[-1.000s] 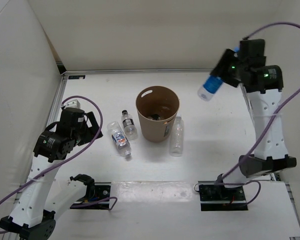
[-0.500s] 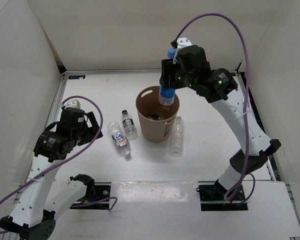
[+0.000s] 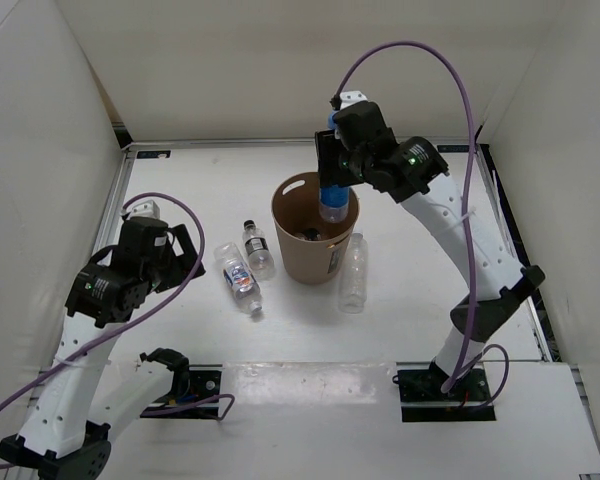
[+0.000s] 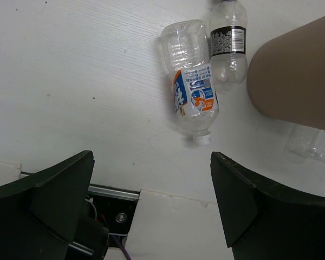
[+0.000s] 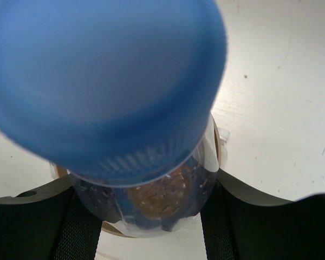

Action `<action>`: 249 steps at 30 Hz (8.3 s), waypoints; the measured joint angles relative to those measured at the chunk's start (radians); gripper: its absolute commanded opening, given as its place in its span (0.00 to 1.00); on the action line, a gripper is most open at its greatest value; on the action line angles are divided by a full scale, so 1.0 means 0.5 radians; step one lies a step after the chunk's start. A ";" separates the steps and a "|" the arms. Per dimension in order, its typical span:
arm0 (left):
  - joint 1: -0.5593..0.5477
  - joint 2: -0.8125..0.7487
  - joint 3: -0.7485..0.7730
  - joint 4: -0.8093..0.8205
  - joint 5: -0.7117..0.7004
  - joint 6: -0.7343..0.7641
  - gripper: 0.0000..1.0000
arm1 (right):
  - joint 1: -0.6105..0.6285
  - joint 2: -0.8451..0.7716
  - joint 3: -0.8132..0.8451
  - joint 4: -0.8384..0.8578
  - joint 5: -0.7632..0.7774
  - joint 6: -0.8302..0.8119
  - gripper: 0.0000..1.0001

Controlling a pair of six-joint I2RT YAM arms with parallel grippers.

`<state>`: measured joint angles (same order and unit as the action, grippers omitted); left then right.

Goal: Put the plastic bottles in the bin

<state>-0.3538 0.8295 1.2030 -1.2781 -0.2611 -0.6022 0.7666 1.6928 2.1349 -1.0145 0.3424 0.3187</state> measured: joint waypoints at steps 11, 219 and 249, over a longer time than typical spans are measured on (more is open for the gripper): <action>0.000 -0.012 -0.026 0.007 -0.001 0.000 1.00 | -0.140 0.037 -0.199 -0.072 -0.047 0.288 0.60; -0.008 -0.045 -0.232 0.043 -0.141 0.333 1.00 | 0.119 0.003 -0.356 0.592 0.409 -0.316 0.84; 0.050 0.973 0.047 0.553 0.275 -0.124 1.00 | -0.518 -0.607 -0.399 0.243 -0.232 0.238 0.90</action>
<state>-0.3286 1.3159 1.2266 -1.0016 -0.1238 -0.6643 0.5076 1.3895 1.9354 -0.8932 0.2264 0.4377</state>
